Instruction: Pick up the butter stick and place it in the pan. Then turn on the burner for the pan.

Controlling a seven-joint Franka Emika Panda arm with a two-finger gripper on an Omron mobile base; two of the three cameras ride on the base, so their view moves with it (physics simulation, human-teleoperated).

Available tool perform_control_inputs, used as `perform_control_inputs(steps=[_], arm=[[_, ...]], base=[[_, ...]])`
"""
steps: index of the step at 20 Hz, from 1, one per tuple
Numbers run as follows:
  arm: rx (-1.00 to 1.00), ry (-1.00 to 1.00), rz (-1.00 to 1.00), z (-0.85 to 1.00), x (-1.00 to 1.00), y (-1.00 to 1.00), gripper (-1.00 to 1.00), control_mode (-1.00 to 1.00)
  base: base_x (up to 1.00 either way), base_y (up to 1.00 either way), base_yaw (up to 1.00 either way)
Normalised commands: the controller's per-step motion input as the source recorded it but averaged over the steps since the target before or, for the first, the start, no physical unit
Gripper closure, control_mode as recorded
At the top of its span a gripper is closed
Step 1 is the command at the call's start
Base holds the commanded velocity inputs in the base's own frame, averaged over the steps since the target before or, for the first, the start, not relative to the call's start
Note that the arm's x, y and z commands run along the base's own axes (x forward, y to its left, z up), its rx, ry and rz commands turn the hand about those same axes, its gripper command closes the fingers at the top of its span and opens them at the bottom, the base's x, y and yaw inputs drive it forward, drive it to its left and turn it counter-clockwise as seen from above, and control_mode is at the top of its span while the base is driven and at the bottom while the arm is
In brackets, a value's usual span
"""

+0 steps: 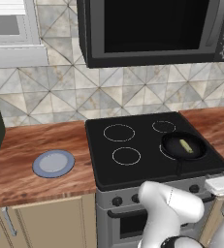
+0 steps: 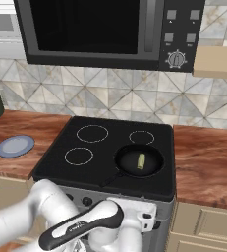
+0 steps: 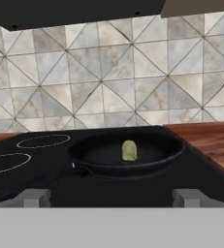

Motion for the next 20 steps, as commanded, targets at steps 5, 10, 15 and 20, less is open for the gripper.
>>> perform_control_inputs(steps=[5,10,15,20], arm=[[0.00,-0.13,0.00,-0.30,-0.28,0.10,-1.00,-1.00],[0.00,-0.09,0.00,-0.08,-0.17,0.23,-1.00,-1.00],[0.00,-0.08,0.00,-0.12,-0.04,0.36,-1.00,-1.00],[0.00,-0.01,0.00,-0.16,0.00,0.44,-1.00,-1.00]], base=[[0.00,0.00,0.00],[0.00,0.00,0.00],[0.00,0.00,0.00],[0.00,0.00,0.00]])
